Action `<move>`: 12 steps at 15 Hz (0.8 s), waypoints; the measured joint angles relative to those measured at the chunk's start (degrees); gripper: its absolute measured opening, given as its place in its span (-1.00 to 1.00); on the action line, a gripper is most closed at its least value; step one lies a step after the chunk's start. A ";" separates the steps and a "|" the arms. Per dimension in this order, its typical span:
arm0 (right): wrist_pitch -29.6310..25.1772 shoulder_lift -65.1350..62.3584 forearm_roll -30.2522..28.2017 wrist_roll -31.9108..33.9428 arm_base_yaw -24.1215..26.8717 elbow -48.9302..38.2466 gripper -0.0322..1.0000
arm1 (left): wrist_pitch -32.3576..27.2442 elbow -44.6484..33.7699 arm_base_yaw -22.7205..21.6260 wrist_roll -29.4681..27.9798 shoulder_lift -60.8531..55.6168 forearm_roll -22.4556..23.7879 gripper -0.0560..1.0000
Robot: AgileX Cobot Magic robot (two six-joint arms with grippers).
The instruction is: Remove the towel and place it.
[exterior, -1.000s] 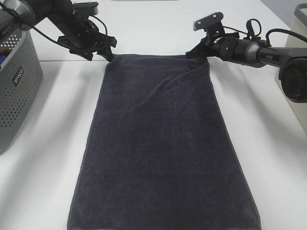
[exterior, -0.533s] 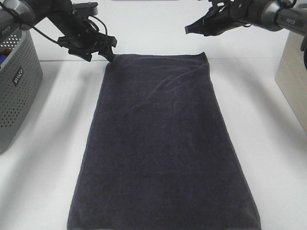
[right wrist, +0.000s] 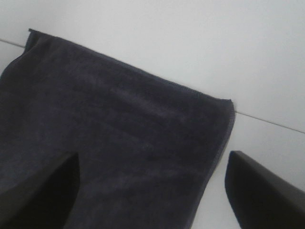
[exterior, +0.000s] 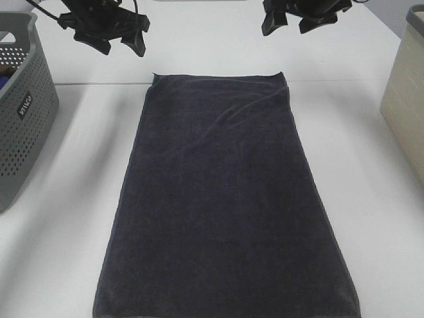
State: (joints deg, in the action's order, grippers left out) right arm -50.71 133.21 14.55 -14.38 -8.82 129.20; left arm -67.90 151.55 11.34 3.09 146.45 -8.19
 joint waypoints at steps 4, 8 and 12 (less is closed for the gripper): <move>-9.22 -11.00 -3.95 7.68 0.00 0.00 0.62 | -1.60 0.00 0.00 -3.84 -7.22 9.68 0.45; -16.33 -17.65 -11.06 12.61 0.11 0.06 0.62 | -1.66 0.00 -2.18 -6.02 -15.24 14.04 0.45; -19.02 -24.58 -9.97 14.67 0.23 -3.04 0.57 | -1.66 -9.00 -9.63 -6.59 -28.36 8.19 0.45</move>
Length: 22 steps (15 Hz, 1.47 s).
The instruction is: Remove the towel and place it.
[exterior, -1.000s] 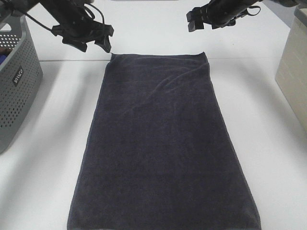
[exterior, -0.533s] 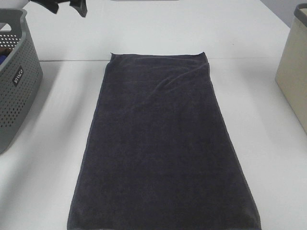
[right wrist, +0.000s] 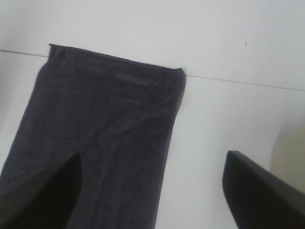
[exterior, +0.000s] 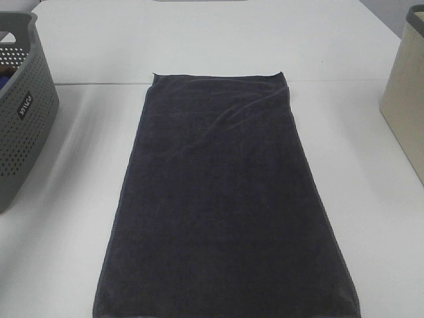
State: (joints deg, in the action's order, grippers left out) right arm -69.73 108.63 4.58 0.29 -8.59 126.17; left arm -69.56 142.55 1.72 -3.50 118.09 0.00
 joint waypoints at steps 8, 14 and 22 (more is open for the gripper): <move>-0.06 -30.14 1.66 2.18 -0.06 -32.77 0.56 | 3.38 -49.96 -0.34 2.52 -38.79 0.00 0.45; -0.06 -59.87 1.20 2.46 -0.06 -61.19 0.56 | 5.04 -75.52 -0.34 2.18 -71.51 2.98 0.45; 1.43 -95.23 -1.95 2.18 -0.06 -91.44 0.56 | 4.98 -99.24 -0.34 2.12 -105.65 5.04 0.44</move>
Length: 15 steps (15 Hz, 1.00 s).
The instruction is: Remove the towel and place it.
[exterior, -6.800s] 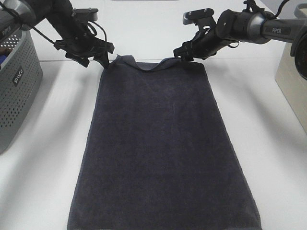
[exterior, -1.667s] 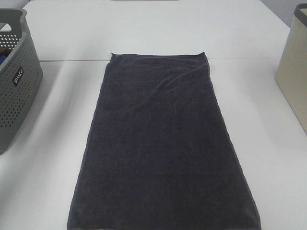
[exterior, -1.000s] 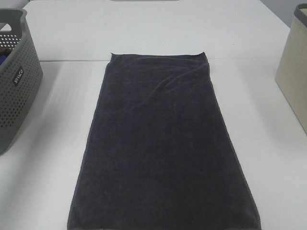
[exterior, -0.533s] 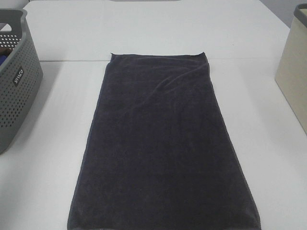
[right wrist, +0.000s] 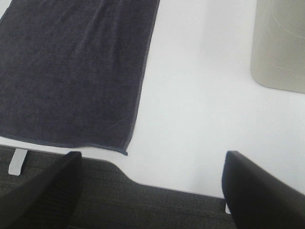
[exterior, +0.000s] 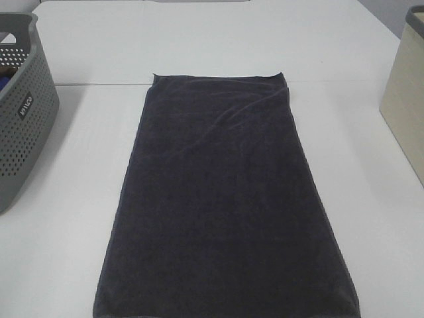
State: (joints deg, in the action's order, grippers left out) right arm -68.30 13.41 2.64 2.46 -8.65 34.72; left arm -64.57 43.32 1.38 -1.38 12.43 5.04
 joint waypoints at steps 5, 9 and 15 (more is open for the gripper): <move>5.04 -13.41 -1.32 -2.46 0.00 -4.35 0.53 | 1.09 -9.74 0.00 0.00 -12.26 0.34 0.44; 7.16 -13.69 -1.72 -7.33 0.00 -5.96 0.53 | 4.47 -13.81 0.00 1.38 -12.72 -0.80 0.44; 7.39 -13.69 -1.60 -5.61 0.00 -6.07 0.53 | 4.58 -14.15 0.00 1.38 -12.72 -1.09 0.44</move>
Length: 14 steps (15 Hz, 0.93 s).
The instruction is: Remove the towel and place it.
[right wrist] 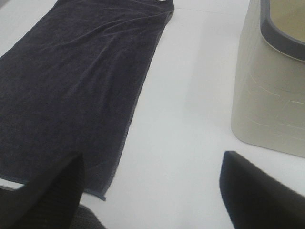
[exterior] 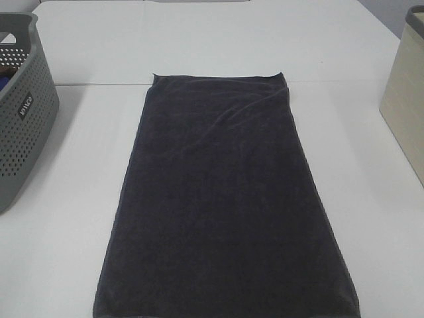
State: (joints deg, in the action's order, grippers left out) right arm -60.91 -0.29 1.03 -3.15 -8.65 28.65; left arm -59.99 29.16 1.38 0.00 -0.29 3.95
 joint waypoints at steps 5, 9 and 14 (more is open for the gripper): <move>0.00 0.00 0.00 0.06 3.84 0.00 0.53 | 0.00 0.00 -0.57 0.00 0.00 -0.57 0.44; 0.00 0.00 0.00 0.06 7.68 0.00 0.53 | 0.00 0.00 -5.79 0.00 0.00 -2.75 0.44; 0.00 0.00 0.00 0.06 7.73 0.00 0.53 | 0.00 0.00 -5.96 0.00 0.00 -3.95 0.44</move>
State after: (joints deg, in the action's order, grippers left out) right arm -60.91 -0.29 1.03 -3.09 -0.92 28.65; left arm -59.99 29.16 -4.58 0.00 -0.29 0.00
